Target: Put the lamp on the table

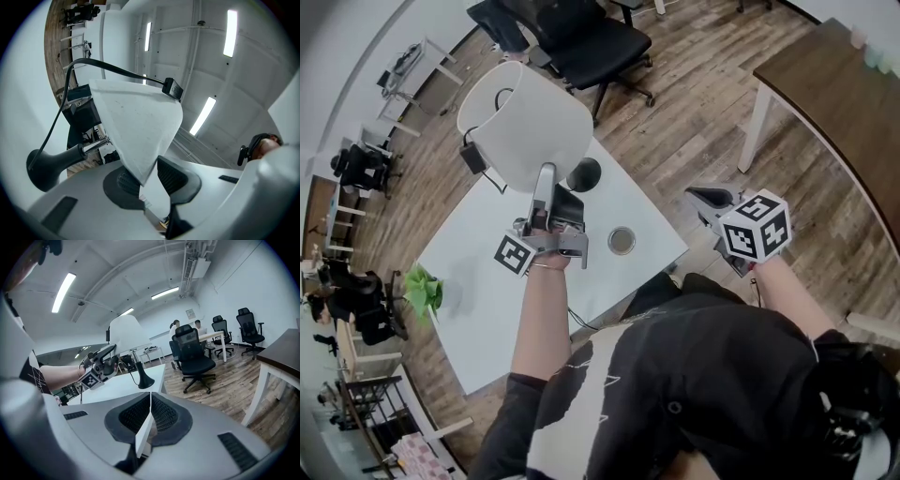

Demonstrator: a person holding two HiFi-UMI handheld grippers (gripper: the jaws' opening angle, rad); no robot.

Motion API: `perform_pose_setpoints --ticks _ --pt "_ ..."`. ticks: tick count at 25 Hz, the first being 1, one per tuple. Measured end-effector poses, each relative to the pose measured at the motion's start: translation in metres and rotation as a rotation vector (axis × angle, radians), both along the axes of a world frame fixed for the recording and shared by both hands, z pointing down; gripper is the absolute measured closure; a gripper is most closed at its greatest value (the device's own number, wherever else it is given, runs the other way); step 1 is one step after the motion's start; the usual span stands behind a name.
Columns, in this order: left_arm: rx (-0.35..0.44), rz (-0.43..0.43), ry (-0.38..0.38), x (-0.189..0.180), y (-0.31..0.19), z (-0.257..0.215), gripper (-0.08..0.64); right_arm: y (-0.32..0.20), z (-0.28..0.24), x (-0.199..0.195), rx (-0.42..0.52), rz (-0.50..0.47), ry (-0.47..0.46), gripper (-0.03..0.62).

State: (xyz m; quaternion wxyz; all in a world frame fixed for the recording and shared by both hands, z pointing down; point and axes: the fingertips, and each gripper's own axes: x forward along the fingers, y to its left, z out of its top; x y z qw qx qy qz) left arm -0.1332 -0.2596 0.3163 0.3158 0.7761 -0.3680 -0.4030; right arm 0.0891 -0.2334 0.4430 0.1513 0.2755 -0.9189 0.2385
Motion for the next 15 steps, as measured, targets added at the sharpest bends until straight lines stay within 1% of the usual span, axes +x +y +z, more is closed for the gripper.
perform_pose_setpoints --ticks 4,10,15 --pt "0.015 -0.002 -0.013 0.000 0.002 0.005 0.474 0.003 -0.002 0.006 0.007 0.008 -0.002 0.569" --pt "0.015 -0.028 -0.002 0.003 0.005 0.006 0.468 0.010 0.000 0.018 0.004 0.024 -0.001 0.569" --pt "0.003 -0.040 0.051 0.003 0.005 0.013 0.445 0.012 0.002 0.024 0.003 0.032 0.011 0.569"
